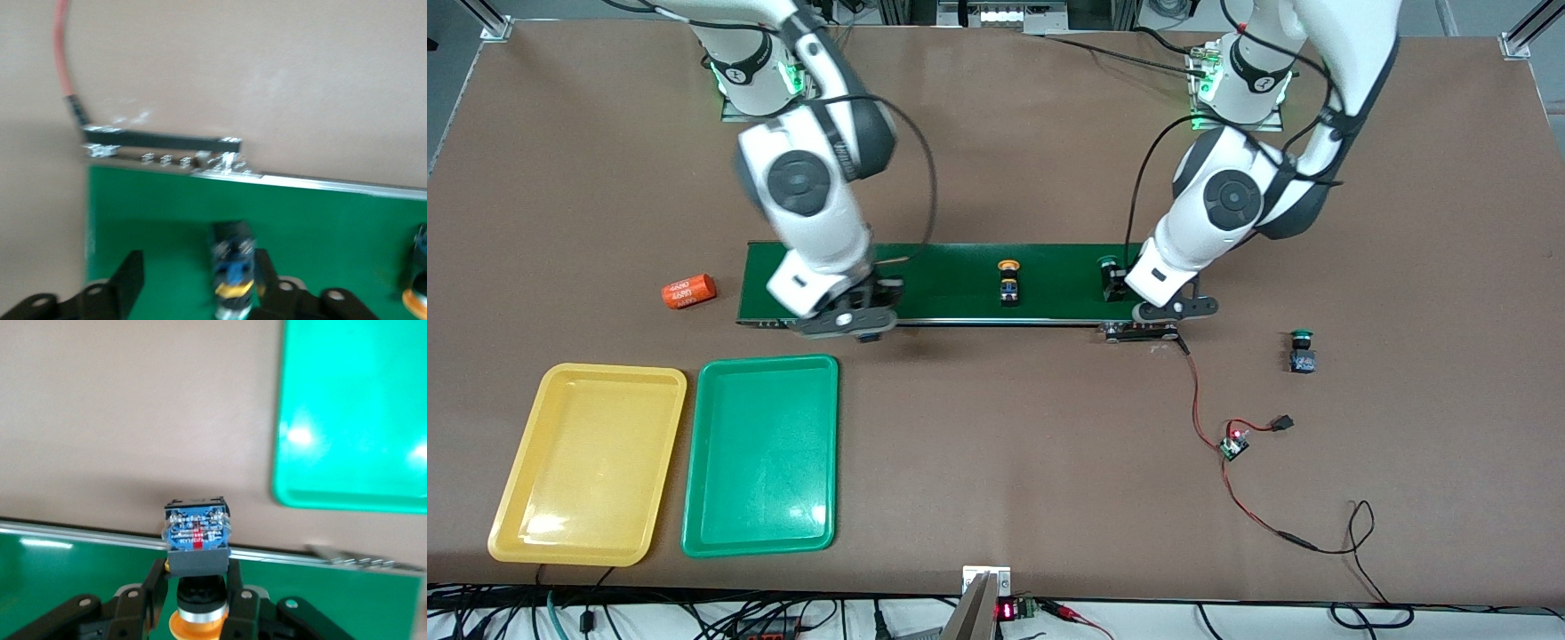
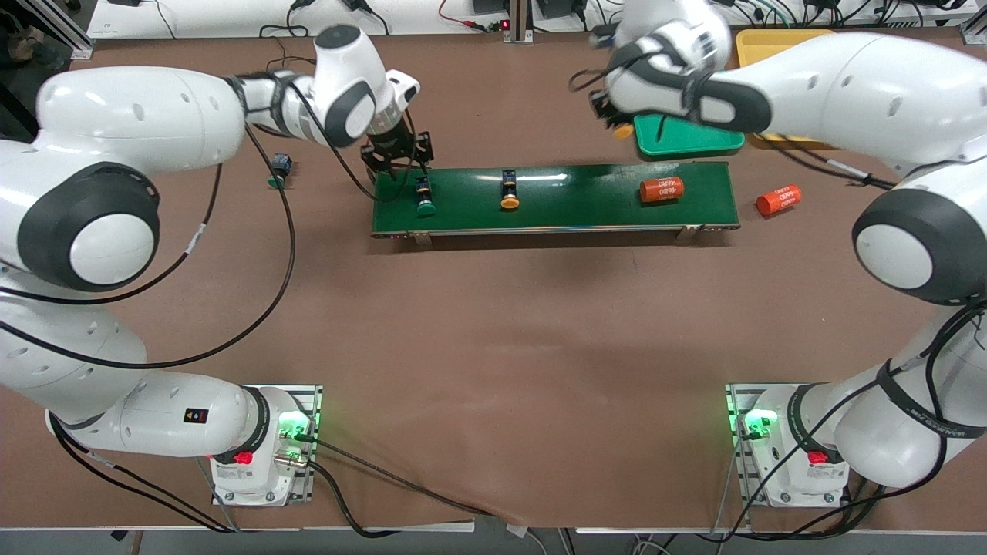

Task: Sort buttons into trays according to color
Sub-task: 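Carry the yellow-capped button over the yellow tray with the right gripper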

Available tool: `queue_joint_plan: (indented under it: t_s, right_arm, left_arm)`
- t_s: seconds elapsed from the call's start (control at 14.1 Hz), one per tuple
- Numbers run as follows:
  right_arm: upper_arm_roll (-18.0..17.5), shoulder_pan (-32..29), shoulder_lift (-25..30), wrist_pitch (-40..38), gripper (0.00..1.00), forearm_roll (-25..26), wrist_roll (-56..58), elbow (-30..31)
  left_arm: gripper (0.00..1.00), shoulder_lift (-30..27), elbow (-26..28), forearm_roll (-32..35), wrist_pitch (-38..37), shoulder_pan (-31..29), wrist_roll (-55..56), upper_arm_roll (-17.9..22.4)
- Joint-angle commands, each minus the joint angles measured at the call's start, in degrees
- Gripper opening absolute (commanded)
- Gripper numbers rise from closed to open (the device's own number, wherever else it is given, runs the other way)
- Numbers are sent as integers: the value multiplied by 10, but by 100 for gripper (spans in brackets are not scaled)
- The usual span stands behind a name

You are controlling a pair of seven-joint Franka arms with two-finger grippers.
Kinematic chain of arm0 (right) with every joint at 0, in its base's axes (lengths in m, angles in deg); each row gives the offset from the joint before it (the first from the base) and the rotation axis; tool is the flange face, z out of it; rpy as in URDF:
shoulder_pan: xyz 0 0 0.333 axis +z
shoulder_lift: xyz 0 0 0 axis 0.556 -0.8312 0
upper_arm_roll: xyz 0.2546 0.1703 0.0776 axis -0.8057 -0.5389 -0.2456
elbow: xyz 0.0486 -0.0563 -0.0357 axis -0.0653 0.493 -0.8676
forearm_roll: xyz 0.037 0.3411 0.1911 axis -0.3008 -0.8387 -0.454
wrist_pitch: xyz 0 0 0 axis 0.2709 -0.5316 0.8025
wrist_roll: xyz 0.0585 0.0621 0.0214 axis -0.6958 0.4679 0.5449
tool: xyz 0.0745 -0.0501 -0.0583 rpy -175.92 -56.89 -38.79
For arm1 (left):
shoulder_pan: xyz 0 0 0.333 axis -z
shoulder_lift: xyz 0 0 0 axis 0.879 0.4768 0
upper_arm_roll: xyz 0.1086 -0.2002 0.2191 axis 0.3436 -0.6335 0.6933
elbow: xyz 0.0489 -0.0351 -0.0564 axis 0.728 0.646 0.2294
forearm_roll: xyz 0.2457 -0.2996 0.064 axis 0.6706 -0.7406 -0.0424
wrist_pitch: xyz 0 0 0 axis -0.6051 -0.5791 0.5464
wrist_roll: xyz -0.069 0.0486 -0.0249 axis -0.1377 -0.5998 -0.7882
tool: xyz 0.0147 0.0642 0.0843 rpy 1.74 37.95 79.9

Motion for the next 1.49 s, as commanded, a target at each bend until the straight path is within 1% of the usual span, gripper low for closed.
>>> queue_joint_plan:
  t_s: [0.0, 0.07, 0.14, 0.28, 0.36, 0.5, 0.57, 0.71, 0.85, 1.07, 1.21, 1.28, 1.42]
  right_arm:
    - [-8, -73, 16, -36, 6, -10, 78, -1]
    - [-8, -99, 18, -46, 7, -10, 112, -2]
    - [-8, -125, 20, -48, 7, -10, 146, -1]
    - [-8, -170, 19, -45, 7, -10, 221, -2]
    - [-7, -197, 14, -44, 7, -9, 251, -4]
    - [-6, -242, -2, -35, 7, -8, 319, -4]
    - [-6, -269, -12, -15, 7, -9, 344, -4]
    - [-6, -308, -31, 21, 7, -8, 400, -5]
    - [-7, -338, -53, 47, 8, -8, 452, -9]
    - [-7, -373, -86, 116, 9, -6, 522, -9]
    - [-6, -396, -109, 160, 9, -7, 567, -18]
    - [-7, -408, -120, 163, 9, -8, 582, -29]
    - [-7, -426, -142, 165, 11, -9, 609, -50]
  left_arm:
    - [100, -25, -77, 1, -172, -7, -18, 23]
    - [100, -25, -97, 19, -212, -7, -31, 42]
    - [100, -26, -105, 40, -235, -8, -60, 59]
    - [100, -27, -106, 70, -246, -12, -156, 104]
    - [100, -25, -106, 77, -245, -12, -205, 135]
    - [100, -10, -105, 98, -238, -12, -290, 194]
    - [100, 1, -104, 99, -223, -12, -316, 218]
    - [100, 30, -99, 99, -146, -12, -372, 260]
    - [100, 58, -98, 98, -72, -11, -449, 278]
    - [100, 87, -62, 97, 49, -12, -462, 286]
    - [100, 111, -48, 94, 117, -13, -462, 289]
    - [100, 118, -47, 92, 136, -14, -462, 289]
    - [98, 135, -45, 87, 141, -14, -461, 289]
